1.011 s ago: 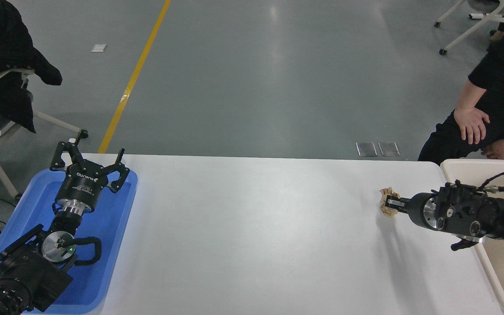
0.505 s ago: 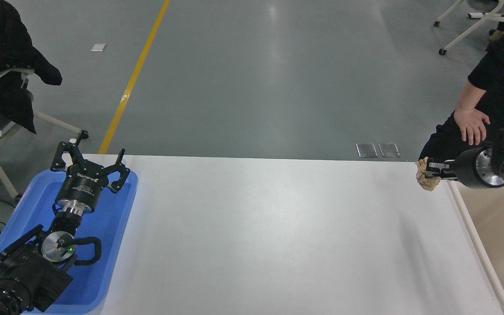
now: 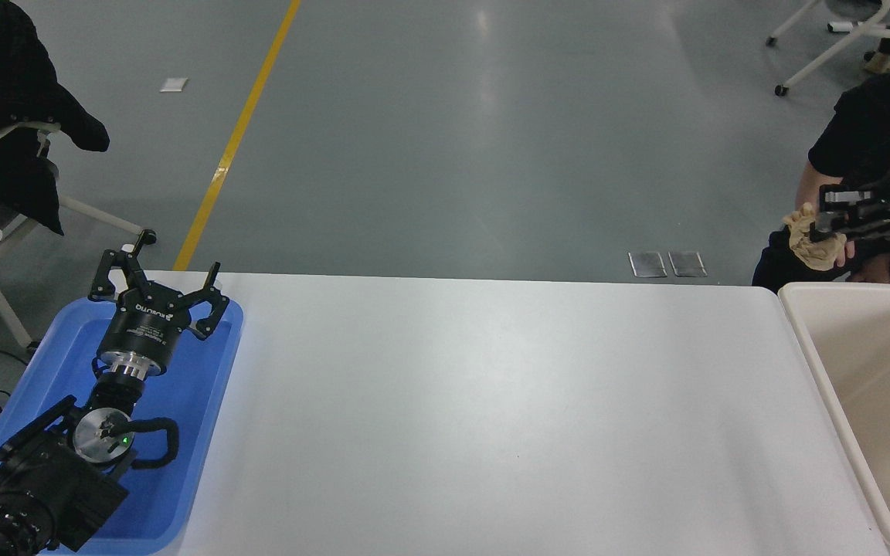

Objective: Pick up paper ball place in dustbin

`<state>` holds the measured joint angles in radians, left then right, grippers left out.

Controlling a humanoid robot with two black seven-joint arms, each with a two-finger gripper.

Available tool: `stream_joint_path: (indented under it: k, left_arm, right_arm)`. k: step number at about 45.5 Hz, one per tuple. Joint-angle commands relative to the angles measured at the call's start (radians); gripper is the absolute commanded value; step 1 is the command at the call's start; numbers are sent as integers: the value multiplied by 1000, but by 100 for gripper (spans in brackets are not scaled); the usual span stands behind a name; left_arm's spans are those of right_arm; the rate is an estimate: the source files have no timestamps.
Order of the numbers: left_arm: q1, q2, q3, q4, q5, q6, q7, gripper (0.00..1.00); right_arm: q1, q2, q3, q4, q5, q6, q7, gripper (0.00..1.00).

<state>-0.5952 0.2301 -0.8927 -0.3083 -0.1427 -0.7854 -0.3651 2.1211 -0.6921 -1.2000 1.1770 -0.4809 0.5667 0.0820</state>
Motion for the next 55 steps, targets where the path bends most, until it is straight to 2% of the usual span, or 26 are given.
stream_joint_path:
  k: [1,26,42,46,55]
  left_arm:
    - [0,0,0,0,0,0,0,100]
    - [0,0,0,0,0,0,0,100]
    - [0,0,0,0,0,0,0,100]
    - [0,0,0,-2,0,0,0,100]
    - [0,0,0,0,0,0,0,100]
  right_arm:
    - [82,-3,-33,3,-11,59,-1,0]
    - [43,-4,-49,-23,-24,39,-2,0]
    - [-291,-61,-89,-336,-4,-172,-5,0]
    - [-377,-90,-76,-395,28,-228,-5,0]
    - [-627,-92,-66,-520,192,-376,-5,0]
